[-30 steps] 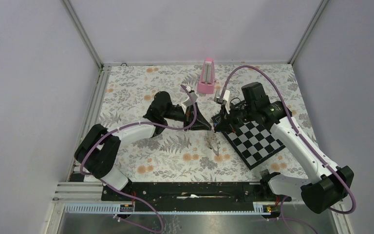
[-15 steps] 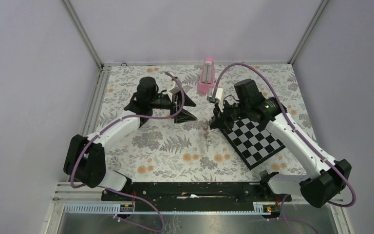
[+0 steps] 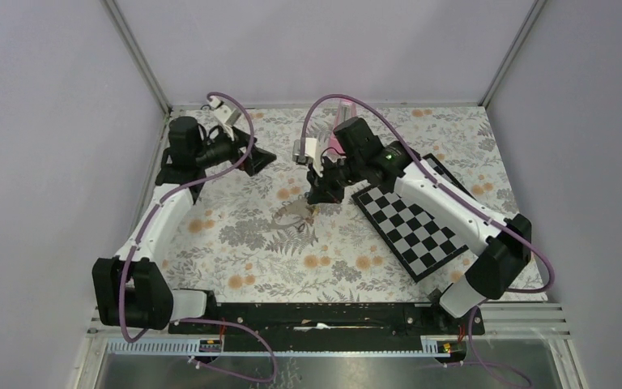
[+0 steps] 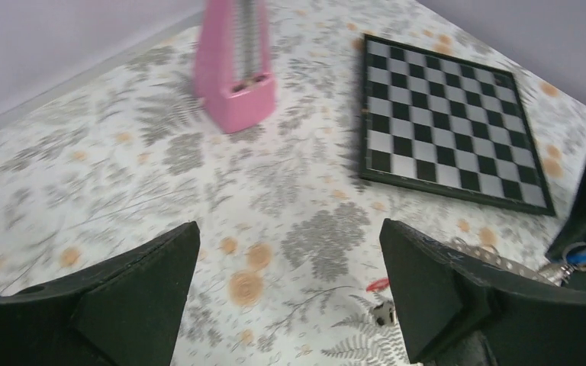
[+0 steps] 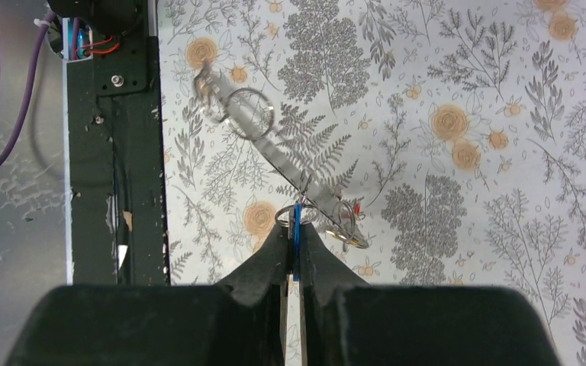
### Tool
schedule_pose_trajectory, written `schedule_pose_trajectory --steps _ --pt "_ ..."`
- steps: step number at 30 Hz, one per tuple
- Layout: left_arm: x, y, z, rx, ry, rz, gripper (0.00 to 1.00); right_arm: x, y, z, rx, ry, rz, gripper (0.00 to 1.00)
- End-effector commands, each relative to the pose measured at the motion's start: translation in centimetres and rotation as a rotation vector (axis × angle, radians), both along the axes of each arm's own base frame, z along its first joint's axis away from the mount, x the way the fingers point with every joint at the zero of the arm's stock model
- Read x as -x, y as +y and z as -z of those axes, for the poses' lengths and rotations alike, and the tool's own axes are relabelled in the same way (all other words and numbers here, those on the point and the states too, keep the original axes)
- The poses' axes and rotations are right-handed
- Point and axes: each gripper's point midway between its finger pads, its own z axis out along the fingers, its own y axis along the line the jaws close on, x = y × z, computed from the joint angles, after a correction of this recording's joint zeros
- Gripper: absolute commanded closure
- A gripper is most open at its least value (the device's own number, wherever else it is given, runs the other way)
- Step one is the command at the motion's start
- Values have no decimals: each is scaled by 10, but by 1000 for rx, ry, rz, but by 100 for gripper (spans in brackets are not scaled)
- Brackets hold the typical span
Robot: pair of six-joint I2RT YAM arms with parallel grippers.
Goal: Put the keys on the keyring
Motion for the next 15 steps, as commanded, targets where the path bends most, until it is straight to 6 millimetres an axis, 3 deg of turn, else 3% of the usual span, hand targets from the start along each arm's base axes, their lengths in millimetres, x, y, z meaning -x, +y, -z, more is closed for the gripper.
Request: schedule_pose_trajectory --steps 1,6,11,15 --pt "-26 47 -40 36 -63 -232 2 -14 20 -16 -65 -65 -13 100" --pt "-35 75 -43 38 -93 -327 1 -5 7 31 12 -15 -5 100" --pt "-35 72 -42 43 -93 -296 1 21 -15 86 114 56 -18 100" --pt "-34 68 -43 55 -92 -269 1 42 -28 110 150 93 -33 100"
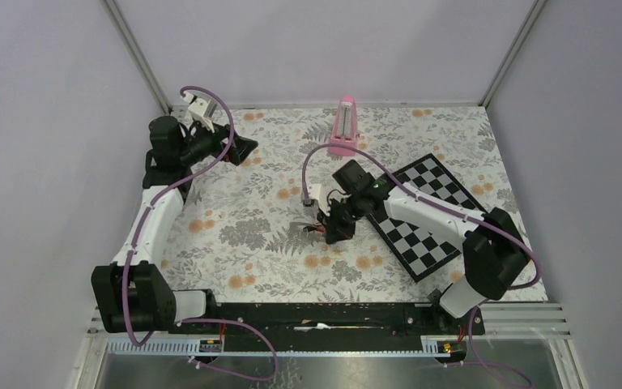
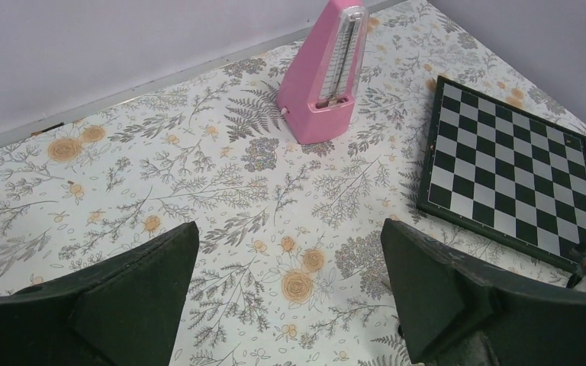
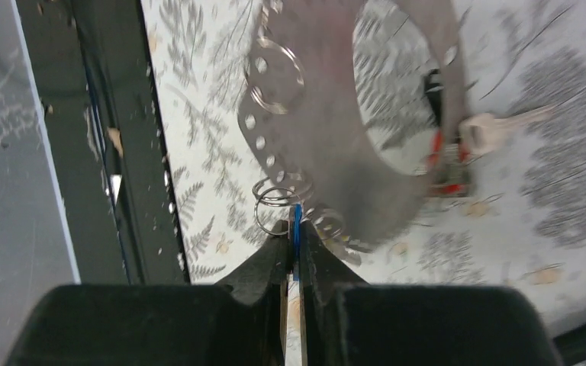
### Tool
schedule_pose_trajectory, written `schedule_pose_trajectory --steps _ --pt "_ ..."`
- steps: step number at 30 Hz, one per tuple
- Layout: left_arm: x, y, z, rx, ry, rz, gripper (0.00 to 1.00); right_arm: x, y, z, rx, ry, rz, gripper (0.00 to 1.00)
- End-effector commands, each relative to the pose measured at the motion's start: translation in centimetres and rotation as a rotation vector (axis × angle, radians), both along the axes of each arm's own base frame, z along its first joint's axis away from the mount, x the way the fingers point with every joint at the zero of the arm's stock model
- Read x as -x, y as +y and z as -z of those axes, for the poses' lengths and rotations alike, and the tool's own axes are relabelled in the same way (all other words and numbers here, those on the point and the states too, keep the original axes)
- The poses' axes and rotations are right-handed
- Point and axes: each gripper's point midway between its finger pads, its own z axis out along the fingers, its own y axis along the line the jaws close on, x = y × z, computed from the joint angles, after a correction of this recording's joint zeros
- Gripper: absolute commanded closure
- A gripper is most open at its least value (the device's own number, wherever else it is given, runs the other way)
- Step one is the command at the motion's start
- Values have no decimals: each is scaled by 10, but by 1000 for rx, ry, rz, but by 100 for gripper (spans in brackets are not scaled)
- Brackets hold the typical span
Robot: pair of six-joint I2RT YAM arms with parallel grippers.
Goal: Put the keys on the keyring
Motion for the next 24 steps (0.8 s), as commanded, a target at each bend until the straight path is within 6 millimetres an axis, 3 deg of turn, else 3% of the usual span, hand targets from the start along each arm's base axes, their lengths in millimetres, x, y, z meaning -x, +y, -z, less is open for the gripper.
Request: schedule_pose_trajectory --steps 1,11,24 --pt "-1 -4 -28 16 -91 29 1 13 -4 -6 -39 -59 -35 100" --pt "-2 -11 -8 33 -22 84 1 38 -21 27 12 2 -67 100" --pt "5 -10 0 -4 -19 93 1 51 -50 74 173 63 -68 97"
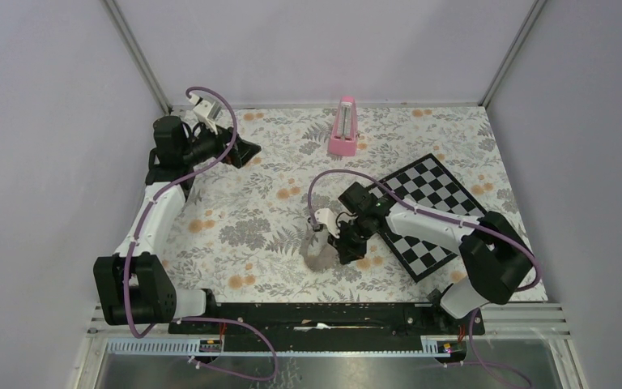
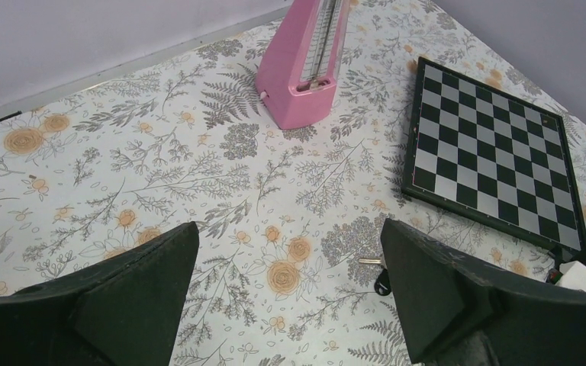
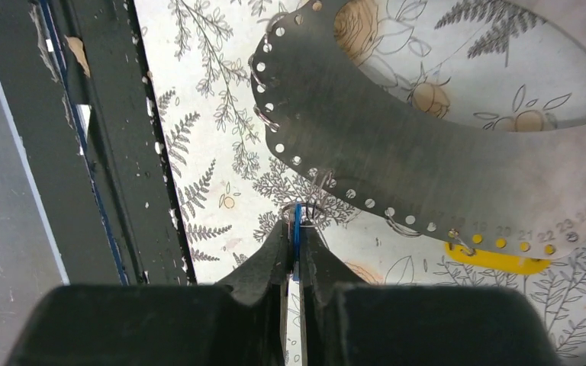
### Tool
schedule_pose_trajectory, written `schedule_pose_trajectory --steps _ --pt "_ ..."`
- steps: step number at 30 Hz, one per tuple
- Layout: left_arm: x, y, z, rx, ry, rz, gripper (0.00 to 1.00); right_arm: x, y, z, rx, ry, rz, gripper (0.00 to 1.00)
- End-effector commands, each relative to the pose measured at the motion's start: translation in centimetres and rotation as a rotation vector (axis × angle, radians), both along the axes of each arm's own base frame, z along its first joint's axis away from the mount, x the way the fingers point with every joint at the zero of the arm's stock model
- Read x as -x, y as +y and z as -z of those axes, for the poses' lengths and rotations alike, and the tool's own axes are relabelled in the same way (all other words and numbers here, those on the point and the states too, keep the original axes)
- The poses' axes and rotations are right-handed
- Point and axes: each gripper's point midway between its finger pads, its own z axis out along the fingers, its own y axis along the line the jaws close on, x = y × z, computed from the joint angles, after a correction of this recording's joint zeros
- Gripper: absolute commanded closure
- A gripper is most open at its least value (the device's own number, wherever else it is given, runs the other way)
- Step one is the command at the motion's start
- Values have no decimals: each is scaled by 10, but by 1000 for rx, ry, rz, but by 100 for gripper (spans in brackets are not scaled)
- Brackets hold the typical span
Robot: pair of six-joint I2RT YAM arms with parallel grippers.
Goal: Put the keys on the keyring
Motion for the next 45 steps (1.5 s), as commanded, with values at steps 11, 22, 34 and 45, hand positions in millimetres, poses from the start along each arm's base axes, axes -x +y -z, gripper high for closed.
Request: schedule_pose_trajectory --steps 11,22,34,45 --pt "9 3 -19 -59 -112 7 1 13 -29 34 159 45 -15 88" --pt "5 8 -24 -78 -125 -23 1 17 -49 44 249 46 -9 73" --pt "6 8 -25 -90 -136 -22 1 20 -68 49 320 24 -11 73" --pt "-8 27 -21 -161 -183 -126 1 -16 -81 9 239 -178 104 20"
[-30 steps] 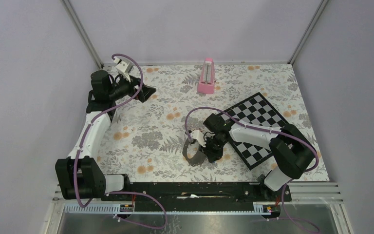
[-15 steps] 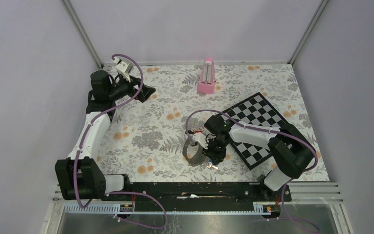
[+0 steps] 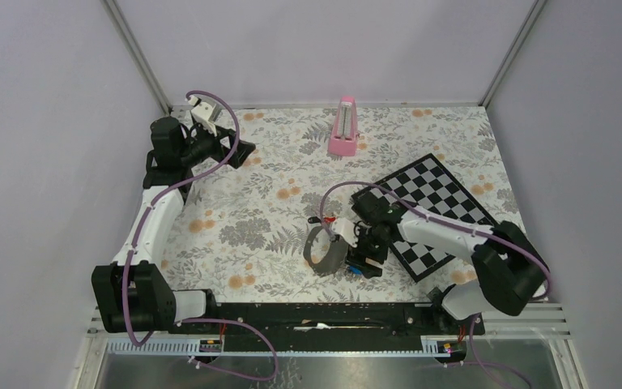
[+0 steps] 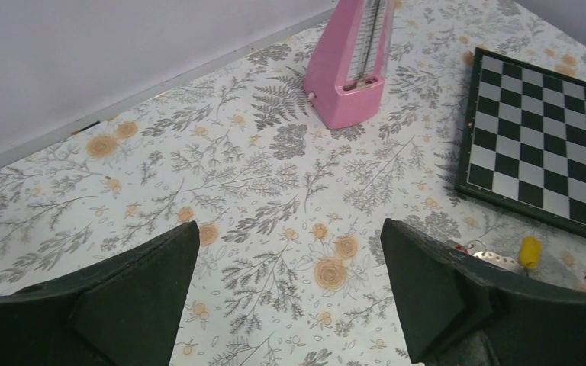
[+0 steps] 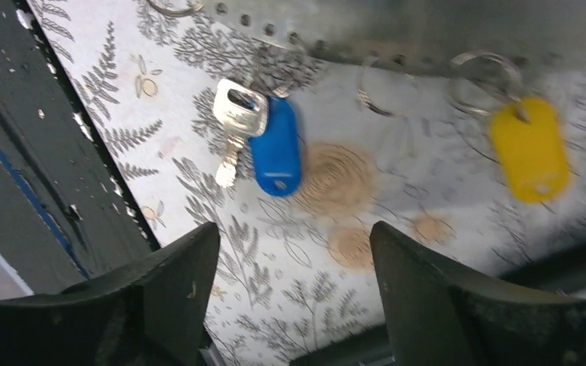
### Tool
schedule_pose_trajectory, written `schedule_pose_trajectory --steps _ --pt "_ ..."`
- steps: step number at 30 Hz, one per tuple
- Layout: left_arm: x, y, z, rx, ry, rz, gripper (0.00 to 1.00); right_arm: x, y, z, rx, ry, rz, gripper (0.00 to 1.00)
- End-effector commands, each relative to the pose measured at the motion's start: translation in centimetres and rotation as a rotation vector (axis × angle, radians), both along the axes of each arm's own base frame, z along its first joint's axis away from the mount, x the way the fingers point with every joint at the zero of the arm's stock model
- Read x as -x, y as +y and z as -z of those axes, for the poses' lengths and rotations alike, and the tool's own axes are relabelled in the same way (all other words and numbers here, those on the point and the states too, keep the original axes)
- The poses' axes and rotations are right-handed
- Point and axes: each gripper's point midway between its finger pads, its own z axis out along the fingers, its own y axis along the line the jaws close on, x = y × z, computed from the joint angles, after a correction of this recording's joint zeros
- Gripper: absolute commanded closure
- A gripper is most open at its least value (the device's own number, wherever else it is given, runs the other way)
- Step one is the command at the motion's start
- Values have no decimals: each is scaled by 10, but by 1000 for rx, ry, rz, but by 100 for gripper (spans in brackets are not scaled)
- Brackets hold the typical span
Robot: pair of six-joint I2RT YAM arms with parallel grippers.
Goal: Put the keys on the keyring
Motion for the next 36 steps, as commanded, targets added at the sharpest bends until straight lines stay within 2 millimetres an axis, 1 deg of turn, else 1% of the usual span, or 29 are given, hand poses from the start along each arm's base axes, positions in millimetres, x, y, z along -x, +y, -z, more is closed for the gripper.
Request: schedule_pose_trajectory --steps 1,3,4,8,11,13,16,20,22,25,27,28,31,36 --pt "-6 14 -18 -58 -114 -66 1 -33 -11 -32 -47 -174 69 14" --pt "-10 18 -19 -34 -117 -108 1 -54 -16 -50 -82 -267 134 3" --pt "-13 22 -19 -22 -119 -136 1 -66 -19 -62 -105 -329 163 1" --pt "-19 30 -23 -29 -138 -188 1 -103 -28 -108 -199 -520 303 0" --pt "-19 31 -23 -26 -143 -190 1 -127 -38 -145 -265 -669 444 0" --pt "-18 28 -23 -10 -150 -178 1 -139 -44 -168 -304 -751 524 0" --pt "-12 23 -16 24 -161 -161 1 -155 -52 -197 -345 -835 640 1" --pt "-3 15 -11 56 -118 -126 1 -167 -55 -238 -466 -908 769 0" --pt "1 14 -12 62 -112 -129 1 -172 -60 -253 -511 -920 850 1" --pt "3 10 -12 43 -125 -152 1 -179 -73 -268 -552 -919 979 1" --pt "4 10 -9 38 -114 -177 1 -184 -85 -270 -554 -923 1050 0" --pt "5 3 -8 35 -112 -174 1 -186 -90 -270 -549 -932 1068 0" --pt "9 -8 -2 -4 -98 -175 1 -187 -103 -267 -532 -965 1109 0" --pt "11 -9 -4 -21 -104 -189 1 -180 -106 -256 -541 -951 1082 0"
